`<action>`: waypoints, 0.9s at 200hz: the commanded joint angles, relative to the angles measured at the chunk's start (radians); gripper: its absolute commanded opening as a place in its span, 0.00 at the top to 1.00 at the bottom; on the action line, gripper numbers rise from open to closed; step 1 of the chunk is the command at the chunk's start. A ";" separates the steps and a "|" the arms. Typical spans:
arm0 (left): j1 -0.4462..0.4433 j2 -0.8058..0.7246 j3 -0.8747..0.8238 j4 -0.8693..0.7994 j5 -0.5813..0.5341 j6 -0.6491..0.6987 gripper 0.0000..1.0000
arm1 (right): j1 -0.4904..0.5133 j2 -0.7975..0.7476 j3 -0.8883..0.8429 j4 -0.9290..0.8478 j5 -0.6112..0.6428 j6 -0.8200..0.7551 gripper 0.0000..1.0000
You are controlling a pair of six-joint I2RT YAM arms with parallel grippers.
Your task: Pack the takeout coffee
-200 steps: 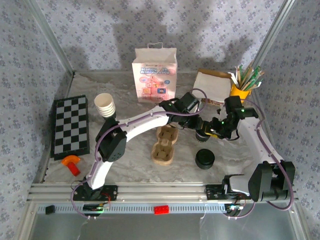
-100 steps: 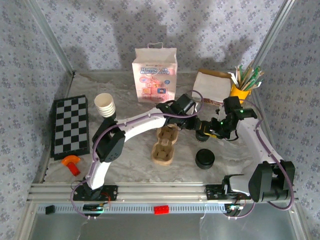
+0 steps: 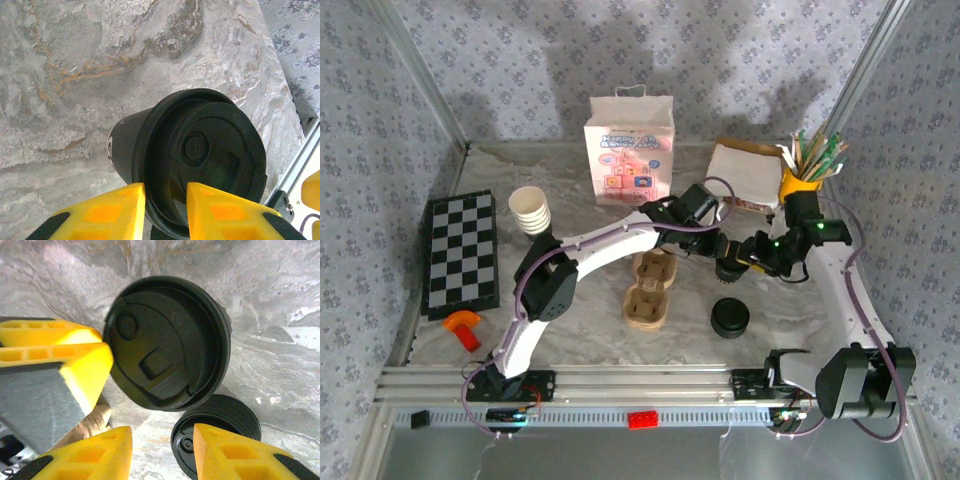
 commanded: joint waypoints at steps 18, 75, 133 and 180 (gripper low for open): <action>-0.005 0.037 0.079 -0.067 -0.050 0.042 0.72 | -0.080 0.033 0.039 -0.010 -0.050 -0.017 0.63; -0.007 0.056 0.084 -0.074 -0.050 0.038 0.71 | -0.098 0.149 0.050 0.059 -0.039 -0.046 0.70; -0.009 0.068 0.084 -0.076 -0.043 0.048 0.71 | -0.097 0.180 -0.009 0.104 -0.042 -0.052 0.80; -0.024 0.061 0.052 -0.080 -0.059 0.053 0.72 | -0.098 0.172 -0.122 0.133 -0.041 -0.053 0.87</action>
